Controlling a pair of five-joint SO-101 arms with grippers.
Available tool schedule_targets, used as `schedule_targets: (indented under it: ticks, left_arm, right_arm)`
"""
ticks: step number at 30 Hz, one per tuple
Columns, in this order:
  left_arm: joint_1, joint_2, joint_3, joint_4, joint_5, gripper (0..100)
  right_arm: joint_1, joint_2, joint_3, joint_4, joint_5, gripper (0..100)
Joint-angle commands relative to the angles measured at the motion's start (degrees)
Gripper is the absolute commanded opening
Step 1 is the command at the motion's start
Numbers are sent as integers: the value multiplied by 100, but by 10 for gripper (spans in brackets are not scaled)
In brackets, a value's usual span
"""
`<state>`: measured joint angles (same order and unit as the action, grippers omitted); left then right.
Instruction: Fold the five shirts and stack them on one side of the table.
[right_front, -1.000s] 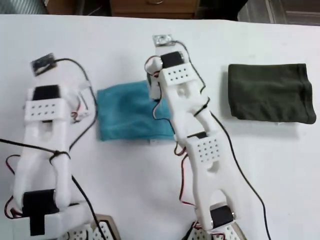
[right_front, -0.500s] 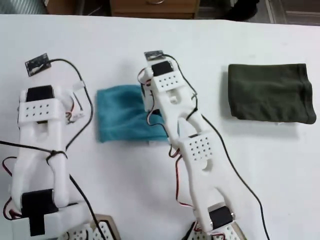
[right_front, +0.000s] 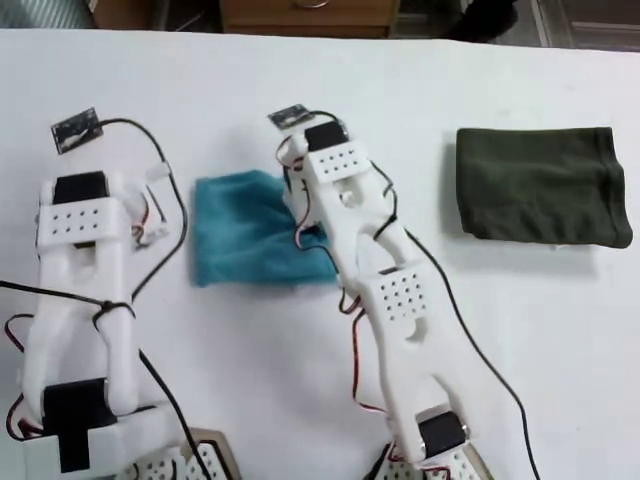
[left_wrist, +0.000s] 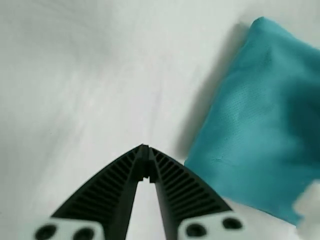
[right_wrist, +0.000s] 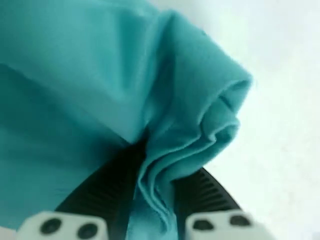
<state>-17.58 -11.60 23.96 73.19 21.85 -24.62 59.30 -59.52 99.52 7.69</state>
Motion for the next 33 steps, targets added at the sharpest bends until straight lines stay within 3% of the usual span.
schedule_targets:
  ticks: [1, 11, 18, 24, 33]
  left_arm:
    - [-53, -26, 242, -352, -70, 27]
    - [-53, -26, 1165, -1618, -70, 27]
    - [-53, -26, 1508, -2092, -70, 27]
    - [-53, -26, 1499, -2084, -70, 27]
    - [-53, -26, 1499, -2057, -70, 27]
  right_arm:
    - [400, -1393, 44, 171, 53, 19]
    - [752, -4198, 1556, 171, 1257, 19]
    - [1560, -5402, 1670, 154, 1952, 19]
    - [2510, -5464, 1670, 92, 2602, 19]
    - [3916, -4426, 1670, -884, 3191, 19]
